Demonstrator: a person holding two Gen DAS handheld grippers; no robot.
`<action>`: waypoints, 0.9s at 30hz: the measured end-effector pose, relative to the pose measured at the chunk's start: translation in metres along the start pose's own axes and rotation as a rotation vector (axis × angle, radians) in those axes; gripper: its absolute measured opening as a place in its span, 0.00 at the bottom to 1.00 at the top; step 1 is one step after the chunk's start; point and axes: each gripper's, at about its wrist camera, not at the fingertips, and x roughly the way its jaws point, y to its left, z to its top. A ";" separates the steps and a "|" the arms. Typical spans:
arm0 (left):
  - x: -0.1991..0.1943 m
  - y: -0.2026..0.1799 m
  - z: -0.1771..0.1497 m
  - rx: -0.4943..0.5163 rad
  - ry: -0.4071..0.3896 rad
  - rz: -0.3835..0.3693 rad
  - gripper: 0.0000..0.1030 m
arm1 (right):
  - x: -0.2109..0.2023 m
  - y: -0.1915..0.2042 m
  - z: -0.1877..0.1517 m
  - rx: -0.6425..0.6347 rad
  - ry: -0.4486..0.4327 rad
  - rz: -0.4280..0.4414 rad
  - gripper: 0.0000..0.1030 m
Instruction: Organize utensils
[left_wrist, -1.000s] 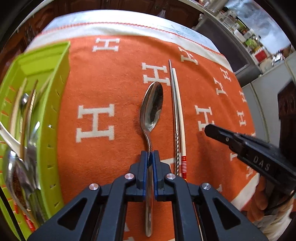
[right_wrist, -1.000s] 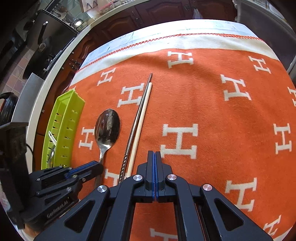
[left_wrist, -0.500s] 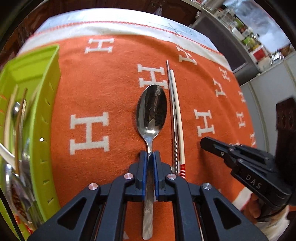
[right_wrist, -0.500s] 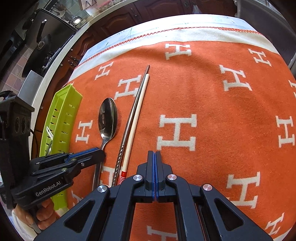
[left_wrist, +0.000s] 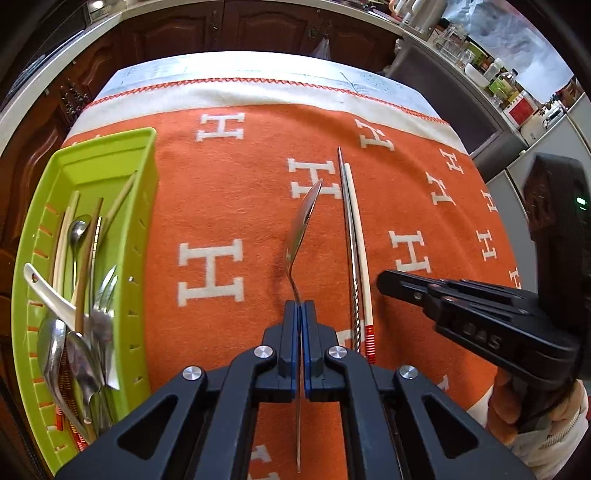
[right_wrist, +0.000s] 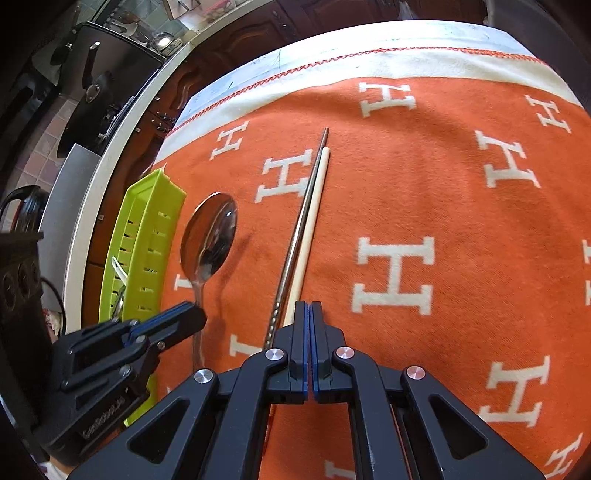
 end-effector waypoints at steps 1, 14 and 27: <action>-0.004 0.001 -0.001 0.001 -0.007 0.003 0.00 | 0.004 0.003 0.002 -0.007 0.004 -0.018 0.01; -0.083 0.027 -0.004 -0.060 -0.106 0.064 0.00 | 0.017 0.026 0.016 -0.028 0.033 -0.107 0.02; -0.167 0.069 -0.025 -0.163 -0.246 0.116 0.00 | 0.019 0.007 0.017 0.083 0.075 0.014 0.02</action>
